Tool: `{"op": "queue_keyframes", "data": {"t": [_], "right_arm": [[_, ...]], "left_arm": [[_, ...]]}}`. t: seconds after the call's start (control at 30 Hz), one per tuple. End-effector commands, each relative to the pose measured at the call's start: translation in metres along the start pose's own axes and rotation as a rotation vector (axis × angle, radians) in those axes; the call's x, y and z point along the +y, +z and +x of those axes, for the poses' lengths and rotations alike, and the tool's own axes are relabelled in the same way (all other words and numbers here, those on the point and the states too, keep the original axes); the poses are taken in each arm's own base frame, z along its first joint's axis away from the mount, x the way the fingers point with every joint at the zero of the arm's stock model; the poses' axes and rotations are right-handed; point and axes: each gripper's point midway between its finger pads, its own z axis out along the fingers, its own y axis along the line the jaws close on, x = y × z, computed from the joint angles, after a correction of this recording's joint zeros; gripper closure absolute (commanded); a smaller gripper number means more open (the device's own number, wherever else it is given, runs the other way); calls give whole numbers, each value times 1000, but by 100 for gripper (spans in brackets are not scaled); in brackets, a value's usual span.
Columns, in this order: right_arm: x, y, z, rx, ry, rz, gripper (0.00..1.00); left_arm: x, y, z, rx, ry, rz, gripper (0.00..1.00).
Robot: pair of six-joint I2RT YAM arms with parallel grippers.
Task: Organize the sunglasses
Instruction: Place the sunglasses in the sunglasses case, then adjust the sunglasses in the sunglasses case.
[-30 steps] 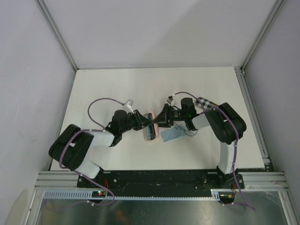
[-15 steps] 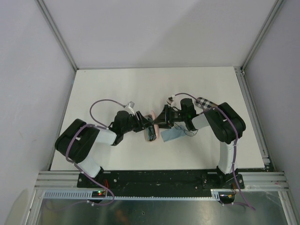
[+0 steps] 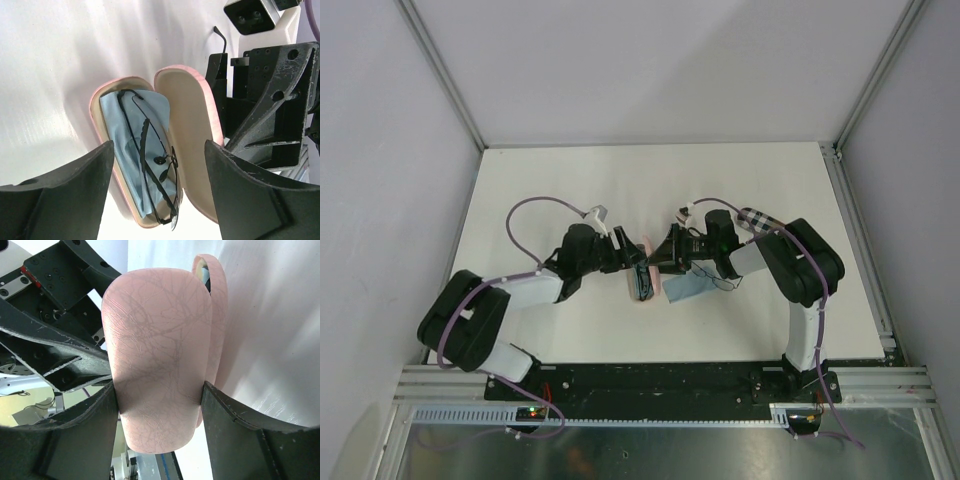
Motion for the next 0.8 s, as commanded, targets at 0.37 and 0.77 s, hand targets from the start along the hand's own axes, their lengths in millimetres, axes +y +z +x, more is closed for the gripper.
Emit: {"op": "queue_keyframes", "data": {"t": [0.37,0.77], "right_arm": [[14,-1,-9,-15,-71,-23,55],[13,1,-7,-13,-68,-18,55]], "left_arm": [[-29,-28,6,93,25,-13,60],[-35,-35,31,166,9,32,66]]}}
